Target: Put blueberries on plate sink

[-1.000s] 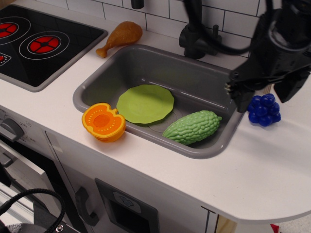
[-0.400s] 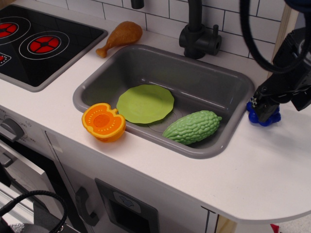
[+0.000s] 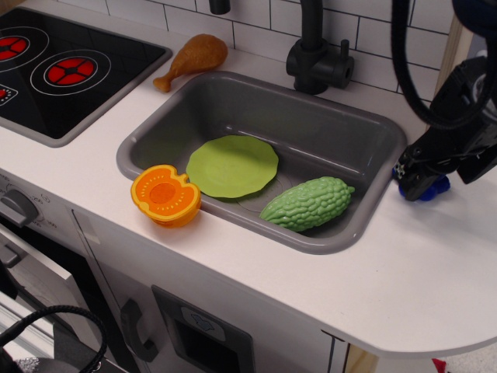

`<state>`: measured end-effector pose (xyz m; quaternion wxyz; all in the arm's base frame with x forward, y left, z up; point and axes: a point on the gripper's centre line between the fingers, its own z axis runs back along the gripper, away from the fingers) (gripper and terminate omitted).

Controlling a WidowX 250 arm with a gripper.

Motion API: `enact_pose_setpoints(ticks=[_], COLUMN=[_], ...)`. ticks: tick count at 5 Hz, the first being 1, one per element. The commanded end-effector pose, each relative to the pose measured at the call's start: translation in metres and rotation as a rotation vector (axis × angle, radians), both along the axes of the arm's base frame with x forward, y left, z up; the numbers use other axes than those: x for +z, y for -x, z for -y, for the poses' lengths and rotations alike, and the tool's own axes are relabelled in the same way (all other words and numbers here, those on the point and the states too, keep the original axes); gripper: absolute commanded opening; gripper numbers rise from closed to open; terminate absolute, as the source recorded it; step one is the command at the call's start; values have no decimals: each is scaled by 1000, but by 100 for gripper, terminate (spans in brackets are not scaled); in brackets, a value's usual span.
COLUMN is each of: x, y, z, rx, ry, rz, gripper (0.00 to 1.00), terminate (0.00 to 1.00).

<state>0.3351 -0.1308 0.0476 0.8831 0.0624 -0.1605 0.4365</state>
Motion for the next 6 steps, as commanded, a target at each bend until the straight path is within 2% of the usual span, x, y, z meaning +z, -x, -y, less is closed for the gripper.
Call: enact_pose_setpoints(ticks=[1,2,3,4,6], x=[9,5,5,11,41], y=[-13,-14,-16,-17,-8], z=[-6,-6,-7,-9,-17], rx=[18,24,30,34,31], ry=[-13,-25,-21,-28,-2], rz=[55,62,77,109,183], gripper=[100,100,0,0,0], terminate=[0,0,0,0,0])
